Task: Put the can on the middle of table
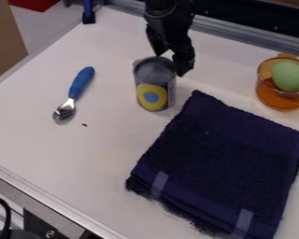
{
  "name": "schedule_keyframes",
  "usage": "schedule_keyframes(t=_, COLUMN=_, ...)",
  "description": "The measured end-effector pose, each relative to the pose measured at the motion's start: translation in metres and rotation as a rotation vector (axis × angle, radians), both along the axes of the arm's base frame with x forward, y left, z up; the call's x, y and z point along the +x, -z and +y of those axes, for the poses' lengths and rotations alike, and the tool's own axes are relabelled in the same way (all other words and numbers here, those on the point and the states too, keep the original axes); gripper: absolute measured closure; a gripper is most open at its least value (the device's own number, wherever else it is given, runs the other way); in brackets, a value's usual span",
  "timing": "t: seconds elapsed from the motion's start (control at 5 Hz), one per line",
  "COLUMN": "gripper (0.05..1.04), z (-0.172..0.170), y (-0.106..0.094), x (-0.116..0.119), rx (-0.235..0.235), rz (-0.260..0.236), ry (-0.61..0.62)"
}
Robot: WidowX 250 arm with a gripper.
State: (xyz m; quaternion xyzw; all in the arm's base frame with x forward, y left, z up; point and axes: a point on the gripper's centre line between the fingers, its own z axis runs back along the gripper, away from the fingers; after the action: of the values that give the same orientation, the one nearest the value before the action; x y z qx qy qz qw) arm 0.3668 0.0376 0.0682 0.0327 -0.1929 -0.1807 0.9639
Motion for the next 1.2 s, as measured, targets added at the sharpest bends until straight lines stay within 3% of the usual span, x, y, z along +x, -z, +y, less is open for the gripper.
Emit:
schedule_keyframes(t=0.4, gripper=0.085, z=0.006, y=0.002, x=-0.024, rx=0.011, rz=-0.055, ry=-0.110)
schedule_keyframes(t=0.8, gripper=0.085, z=0.012, y=0.006, x=-0.030, rx=-0.001, rz=-0.054, ry=-0.115)
schedule_keyframes(t=1.2, gripper=0.085, z=0.012, y=-0.002, x=-0.030, rx=-0.040, rz=-0.029, ry=-0.119)
